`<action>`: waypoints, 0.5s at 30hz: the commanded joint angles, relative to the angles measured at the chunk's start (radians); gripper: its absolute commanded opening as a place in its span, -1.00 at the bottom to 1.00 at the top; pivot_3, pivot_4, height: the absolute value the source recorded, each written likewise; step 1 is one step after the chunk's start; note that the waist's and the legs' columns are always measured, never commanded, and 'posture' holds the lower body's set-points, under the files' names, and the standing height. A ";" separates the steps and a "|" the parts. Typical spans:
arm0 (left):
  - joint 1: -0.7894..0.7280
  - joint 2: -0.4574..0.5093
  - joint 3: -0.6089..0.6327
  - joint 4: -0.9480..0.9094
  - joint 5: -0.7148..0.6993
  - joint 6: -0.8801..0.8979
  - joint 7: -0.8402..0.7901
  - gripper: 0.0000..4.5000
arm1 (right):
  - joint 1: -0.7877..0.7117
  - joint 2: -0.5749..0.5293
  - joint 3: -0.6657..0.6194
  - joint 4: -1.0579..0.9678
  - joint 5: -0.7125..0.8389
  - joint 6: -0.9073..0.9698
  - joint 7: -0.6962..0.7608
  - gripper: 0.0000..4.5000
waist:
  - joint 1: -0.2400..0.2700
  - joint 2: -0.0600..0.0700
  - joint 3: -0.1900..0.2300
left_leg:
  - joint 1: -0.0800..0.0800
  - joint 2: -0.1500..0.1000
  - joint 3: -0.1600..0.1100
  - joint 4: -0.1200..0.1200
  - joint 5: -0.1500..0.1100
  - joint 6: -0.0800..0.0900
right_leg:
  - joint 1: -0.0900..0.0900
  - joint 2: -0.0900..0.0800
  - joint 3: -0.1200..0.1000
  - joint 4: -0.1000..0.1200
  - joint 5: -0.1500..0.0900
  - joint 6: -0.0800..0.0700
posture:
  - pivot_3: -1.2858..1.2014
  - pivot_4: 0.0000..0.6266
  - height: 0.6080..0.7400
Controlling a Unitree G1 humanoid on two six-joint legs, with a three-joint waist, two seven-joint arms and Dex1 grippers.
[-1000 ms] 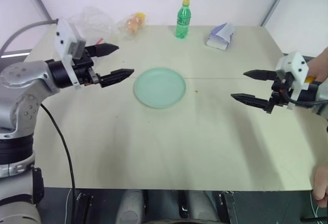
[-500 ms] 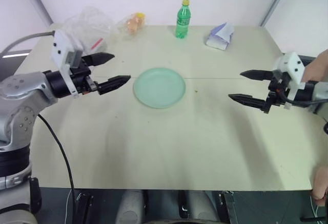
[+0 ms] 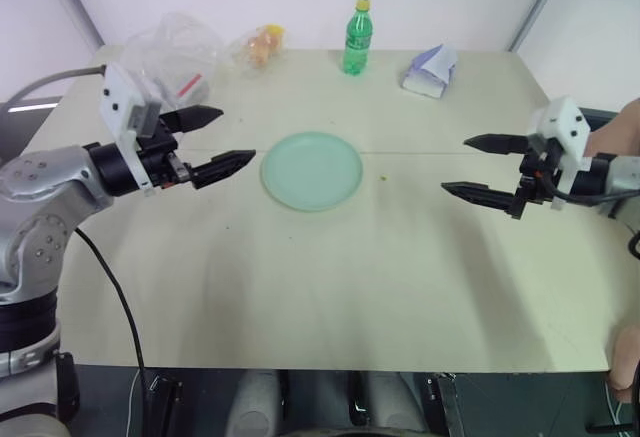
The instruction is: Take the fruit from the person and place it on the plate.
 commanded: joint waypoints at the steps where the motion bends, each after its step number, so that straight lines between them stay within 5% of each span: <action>1: -0.022 0.014 0.017 -0.016 -0.004 -0.018 0.002 0.97 | -0.020 -0.001 -0.020 -0.015 0.003 -0.009 -0.007 1.00 | 0.000 0.000 0.000 | 0.000 0.000 0.000 0.000 0.000 0.000 | 0.000 0.000 0.000 0.000 0.000 0.000 | 0.03 -0.52 0.87; 15: -0.055 -0.002 -0.010 0.009 0.012 -0.041 0.001 0.97 | -0.022 0.001 -0.027 -0.022 0.005 -0.008 -0.024 1.00 | 0.001 0.000 0.000 | 0.000 0.000 0.000 0.000 0.000 0.000 | 0.000 0.000 0.000 0.000 0.000 0.000 | 0.03 -0.52 0.87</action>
